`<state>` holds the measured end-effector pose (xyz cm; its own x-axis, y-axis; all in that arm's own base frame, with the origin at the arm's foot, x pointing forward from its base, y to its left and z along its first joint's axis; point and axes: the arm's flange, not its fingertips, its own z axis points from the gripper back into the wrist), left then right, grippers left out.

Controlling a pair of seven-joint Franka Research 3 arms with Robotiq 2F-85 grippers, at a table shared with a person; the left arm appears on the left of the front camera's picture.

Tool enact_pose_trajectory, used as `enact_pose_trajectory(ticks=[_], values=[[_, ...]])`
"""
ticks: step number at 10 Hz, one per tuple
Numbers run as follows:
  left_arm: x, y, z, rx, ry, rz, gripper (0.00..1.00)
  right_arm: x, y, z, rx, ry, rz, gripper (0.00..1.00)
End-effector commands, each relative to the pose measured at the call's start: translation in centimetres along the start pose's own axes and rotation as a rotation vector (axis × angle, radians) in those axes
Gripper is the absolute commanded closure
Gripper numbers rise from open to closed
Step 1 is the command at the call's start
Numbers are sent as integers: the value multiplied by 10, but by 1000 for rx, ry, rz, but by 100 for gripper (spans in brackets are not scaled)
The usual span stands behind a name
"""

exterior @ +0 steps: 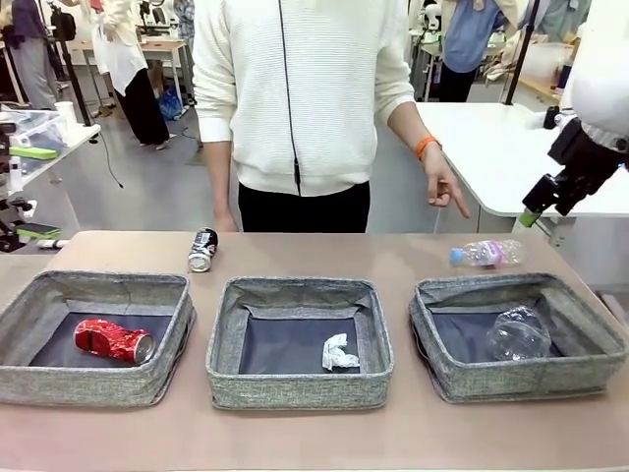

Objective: Sort the waste into the appropriate baskets.
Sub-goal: Pick up the waste item pointed out by the person.

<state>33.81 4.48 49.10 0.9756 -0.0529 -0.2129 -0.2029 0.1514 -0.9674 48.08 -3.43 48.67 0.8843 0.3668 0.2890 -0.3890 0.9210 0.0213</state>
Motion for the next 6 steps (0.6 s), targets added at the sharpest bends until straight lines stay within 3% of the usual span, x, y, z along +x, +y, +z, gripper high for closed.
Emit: enact_pose_trajectory(ticks=[1, 2, 3, 4, 5, 6], values=[[-2, -4, 0, -16, 1, 6, 0, -15, 12, 7, -13, -6, 17, 0], [-2, -4, 0, -16, 1, 6, 0, 0, 0, 0, 0, 0, 0, 0], [-2, -4, 0, -16, 1, 6, 0, 8, 5, -4, -64, 16, 191, 0], [-2, -4, 0, -16, 1, 6, 0, 26, -22, -14, 86, 20, 302, 0], [-2, -4, 0, -16, 1, 6, 0, 39, -44, -22, 172, -62, 523, 0], [-2, -4, 0, -16, 1, 6, 0, 53, -63, -34, 102, -42, 631, 0]])
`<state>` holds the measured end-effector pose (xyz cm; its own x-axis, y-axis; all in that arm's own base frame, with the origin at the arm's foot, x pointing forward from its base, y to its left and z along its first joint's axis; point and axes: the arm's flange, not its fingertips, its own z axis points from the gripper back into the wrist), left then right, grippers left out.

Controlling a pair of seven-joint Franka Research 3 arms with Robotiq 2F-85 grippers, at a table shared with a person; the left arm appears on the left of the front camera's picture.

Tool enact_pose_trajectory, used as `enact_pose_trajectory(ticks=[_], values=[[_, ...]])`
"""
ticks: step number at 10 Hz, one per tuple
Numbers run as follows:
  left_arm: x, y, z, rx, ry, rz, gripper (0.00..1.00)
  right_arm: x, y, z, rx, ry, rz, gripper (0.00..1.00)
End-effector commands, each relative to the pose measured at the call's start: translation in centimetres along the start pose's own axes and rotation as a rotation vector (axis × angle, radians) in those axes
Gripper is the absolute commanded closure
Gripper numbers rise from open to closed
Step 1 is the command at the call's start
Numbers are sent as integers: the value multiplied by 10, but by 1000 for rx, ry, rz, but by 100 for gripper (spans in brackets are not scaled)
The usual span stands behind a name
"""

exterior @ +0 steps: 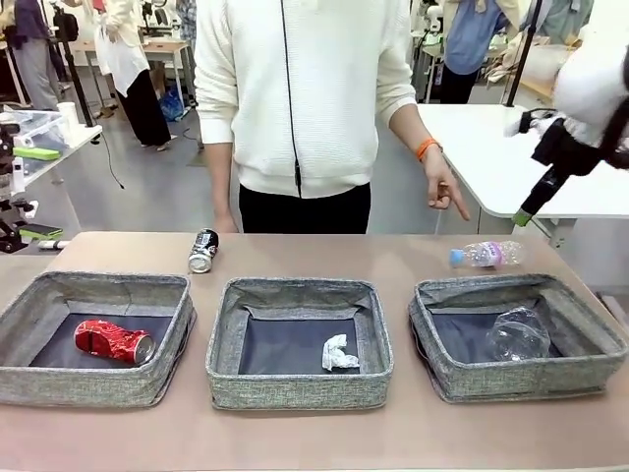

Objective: Sort the waste into the appropriate baskets.
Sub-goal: Pick up the waste item pointed out by the person.

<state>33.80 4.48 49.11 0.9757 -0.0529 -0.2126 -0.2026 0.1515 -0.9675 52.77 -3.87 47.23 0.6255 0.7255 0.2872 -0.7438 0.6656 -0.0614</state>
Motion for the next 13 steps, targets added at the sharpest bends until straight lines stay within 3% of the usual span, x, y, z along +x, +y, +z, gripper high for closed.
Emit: enact_pose_trajectory(ticks=[1, 4, 5, 6, 9, 11, 13], values=[[-2, -4, 0, -16, 1, 6, 0, 3, -66, -19, 33, -12, 210, 0], [-2, -4, 0, -16, 1, 6, 0, 9, -81, -36, 14, 3, 346, 0], [-2, -4, 0, -16, 1, 6, 0, 10, -78, -34, 55, -28, 247, 0], [-2, -4, 0, -16, 1, 6, 0, 6, -79, -42, 3, 22, 306, 0], [-2, -4, 0, -16, 1, 6, 0, 8, -80, -43, 17, 12, 303, 0], [-2, -4, 0, -16, 1, 6, 0, 15, -91, -56, 23, -67, 422, 0], [-2, -4, 0, -16, 1, 6, 0, 29, -96, -74, 21, -32, 525, 0]])
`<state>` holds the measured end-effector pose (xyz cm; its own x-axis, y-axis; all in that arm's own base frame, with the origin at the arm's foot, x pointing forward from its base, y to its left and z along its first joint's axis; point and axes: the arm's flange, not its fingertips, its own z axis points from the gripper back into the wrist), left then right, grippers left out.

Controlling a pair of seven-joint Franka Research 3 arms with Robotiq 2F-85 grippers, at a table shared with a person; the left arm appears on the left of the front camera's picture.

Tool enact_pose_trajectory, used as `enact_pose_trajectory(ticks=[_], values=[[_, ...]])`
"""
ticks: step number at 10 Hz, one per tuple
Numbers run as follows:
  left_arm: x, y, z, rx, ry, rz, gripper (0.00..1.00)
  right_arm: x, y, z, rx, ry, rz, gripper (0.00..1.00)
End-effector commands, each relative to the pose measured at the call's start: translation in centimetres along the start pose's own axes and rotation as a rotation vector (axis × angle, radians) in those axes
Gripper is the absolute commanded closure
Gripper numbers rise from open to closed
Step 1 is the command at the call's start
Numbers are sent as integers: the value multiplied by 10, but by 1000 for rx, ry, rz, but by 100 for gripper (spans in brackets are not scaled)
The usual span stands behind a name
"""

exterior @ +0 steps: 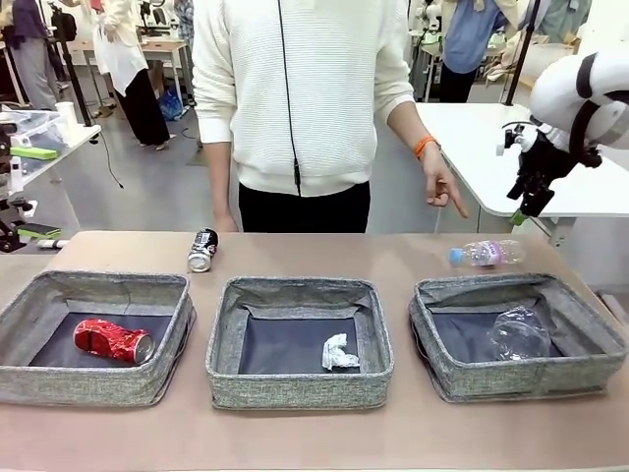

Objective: Sort the waste into the appropriate baskets.
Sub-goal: Pick up the waste item pointed out by the person.

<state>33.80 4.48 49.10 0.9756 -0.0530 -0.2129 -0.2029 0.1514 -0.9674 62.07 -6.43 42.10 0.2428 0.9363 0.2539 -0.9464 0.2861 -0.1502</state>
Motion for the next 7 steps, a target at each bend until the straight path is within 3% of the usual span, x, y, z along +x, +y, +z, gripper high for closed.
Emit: enact_pose_trajectory(ticks=[1, 2, 4, 7], values=[[-2, -4, 0, -16, 1, 6, 0, 2, -19, -18, -12, 29, 174, 0], [-2, -4, 0, -16, 1, 6, 0, 1, -25, -28, 47, 65, 166, 0], [-2, -4, 0, -16, 1, 6, 0, 1, -24, -41, 127, 25, 225, 0], [-2, -4, 0, -16, 1, 6, 0, 8, -16, -64, 255, 57, 220, 0]])
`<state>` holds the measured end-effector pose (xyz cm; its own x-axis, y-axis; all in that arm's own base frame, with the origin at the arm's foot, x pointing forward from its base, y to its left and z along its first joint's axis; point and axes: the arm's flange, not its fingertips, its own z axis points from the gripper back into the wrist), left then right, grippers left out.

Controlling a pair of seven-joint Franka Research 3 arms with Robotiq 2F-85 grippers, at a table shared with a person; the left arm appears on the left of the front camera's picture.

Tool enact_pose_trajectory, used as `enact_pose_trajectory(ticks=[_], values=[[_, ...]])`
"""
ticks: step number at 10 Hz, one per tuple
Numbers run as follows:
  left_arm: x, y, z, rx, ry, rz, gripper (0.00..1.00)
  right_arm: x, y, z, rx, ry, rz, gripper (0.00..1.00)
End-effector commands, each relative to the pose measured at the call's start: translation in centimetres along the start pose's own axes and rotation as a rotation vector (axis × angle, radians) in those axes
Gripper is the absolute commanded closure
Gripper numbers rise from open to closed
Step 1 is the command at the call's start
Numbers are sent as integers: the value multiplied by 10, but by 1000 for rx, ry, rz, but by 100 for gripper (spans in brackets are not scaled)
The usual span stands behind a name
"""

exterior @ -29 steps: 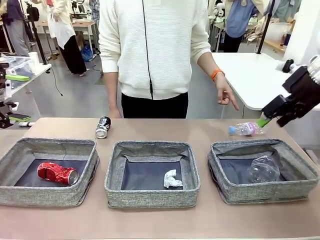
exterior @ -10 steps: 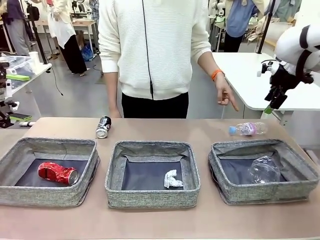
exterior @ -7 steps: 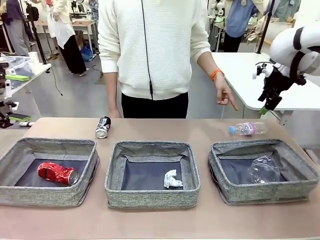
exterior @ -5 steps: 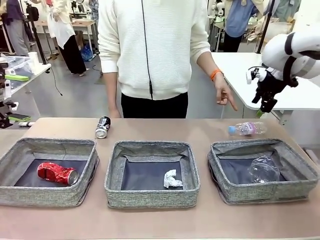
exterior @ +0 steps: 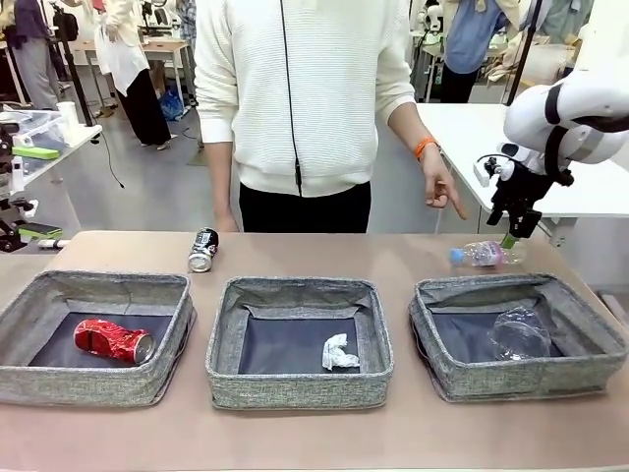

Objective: Sort the waste into the appropriate baskets.
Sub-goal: Pick up the waste item pointed out by the person.

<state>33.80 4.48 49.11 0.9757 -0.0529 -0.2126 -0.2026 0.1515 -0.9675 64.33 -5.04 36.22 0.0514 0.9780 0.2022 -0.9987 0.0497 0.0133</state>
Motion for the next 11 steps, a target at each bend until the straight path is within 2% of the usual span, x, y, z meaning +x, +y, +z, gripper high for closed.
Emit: enact_pose_trajectory(ticks=[1, 3, 5, 11], values=[[-2, -4, 0, -16, 1, 6, 0, 7, -9, -7, 69, 20, 11, 0], [-2, -4, 0, -16, 1, 6, 0, 19, -13, -25, 81, 18, 17, 0], [-2, -4, 0, -16, 1, 6, 0, 26, -16, -37, 93, 86, -23, 0], [-2, -4, 0, -16, 1, 6, 0, 21, -18, -46, 104, 73, -21, 0]])
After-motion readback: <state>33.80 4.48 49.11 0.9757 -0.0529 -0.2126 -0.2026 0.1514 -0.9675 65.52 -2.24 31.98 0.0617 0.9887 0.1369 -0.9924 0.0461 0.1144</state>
